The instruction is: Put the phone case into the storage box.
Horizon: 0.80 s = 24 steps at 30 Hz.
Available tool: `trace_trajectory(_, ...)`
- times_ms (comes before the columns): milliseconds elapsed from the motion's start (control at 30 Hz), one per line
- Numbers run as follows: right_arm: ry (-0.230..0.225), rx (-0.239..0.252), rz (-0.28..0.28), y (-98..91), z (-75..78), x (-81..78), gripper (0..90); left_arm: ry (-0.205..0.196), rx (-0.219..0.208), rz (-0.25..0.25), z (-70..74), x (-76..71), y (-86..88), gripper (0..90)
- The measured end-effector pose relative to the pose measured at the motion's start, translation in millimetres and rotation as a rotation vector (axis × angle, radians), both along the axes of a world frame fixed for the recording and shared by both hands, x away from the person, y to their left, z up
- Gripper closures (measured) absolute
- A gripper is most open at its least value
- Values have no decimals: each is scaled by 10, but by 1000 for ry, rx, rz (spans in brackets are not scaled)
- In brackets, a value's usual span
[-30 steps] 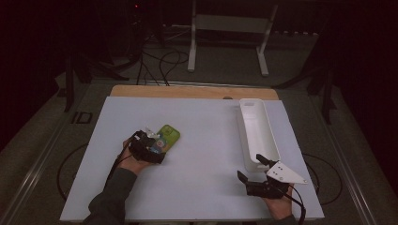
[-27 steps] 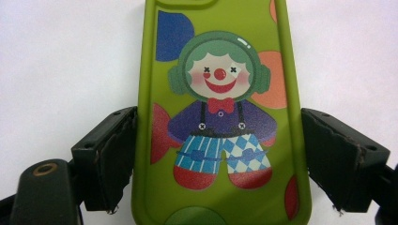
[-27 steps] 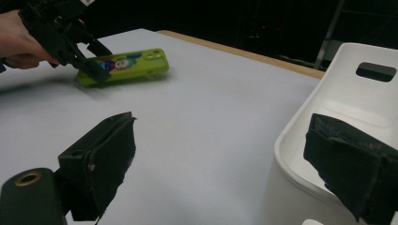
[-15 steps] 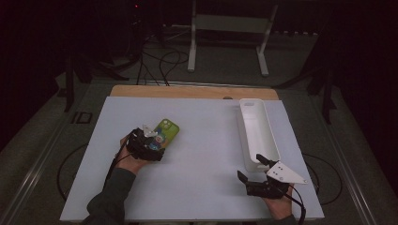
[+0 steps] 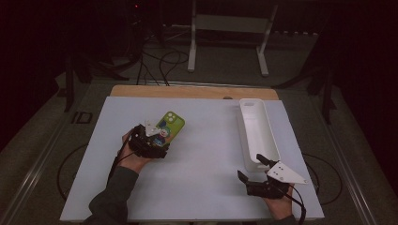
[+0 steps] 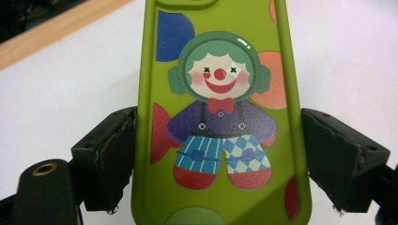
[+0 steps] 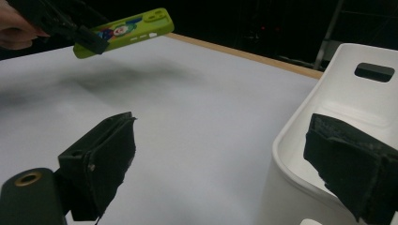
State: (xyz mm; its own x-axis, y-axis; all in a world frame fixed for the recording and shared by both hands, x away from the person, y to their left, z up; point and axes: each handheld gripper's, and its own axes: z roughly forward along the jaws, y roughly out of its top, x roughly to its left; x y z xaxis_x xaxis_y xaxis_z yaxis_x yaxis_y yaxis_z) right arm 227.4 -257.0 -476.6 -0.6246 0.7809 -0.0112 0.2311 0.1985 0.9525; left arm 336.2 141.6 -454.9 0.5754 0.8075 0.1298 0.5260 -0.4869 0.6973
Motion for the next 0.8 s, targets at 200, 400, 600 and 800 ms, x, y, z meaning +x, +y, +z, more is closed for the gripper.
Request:
trace_trajectory(200,2,1,0,3,0,-1,89,-37,-10,-12,103,-44,-44,163)
trace_trajectory(400,0,0,0,2,0,0,88,-72,-16,-20,187,-86,-83,163)
trace_trajectory(600,0,1,0,4,1,1,89,-105,-28,-27,250,-130,-100,163)
trace_trajectory(800,0,4,-3,-1,2,5,89,-136,-42,-27,278,-176,-108,163)
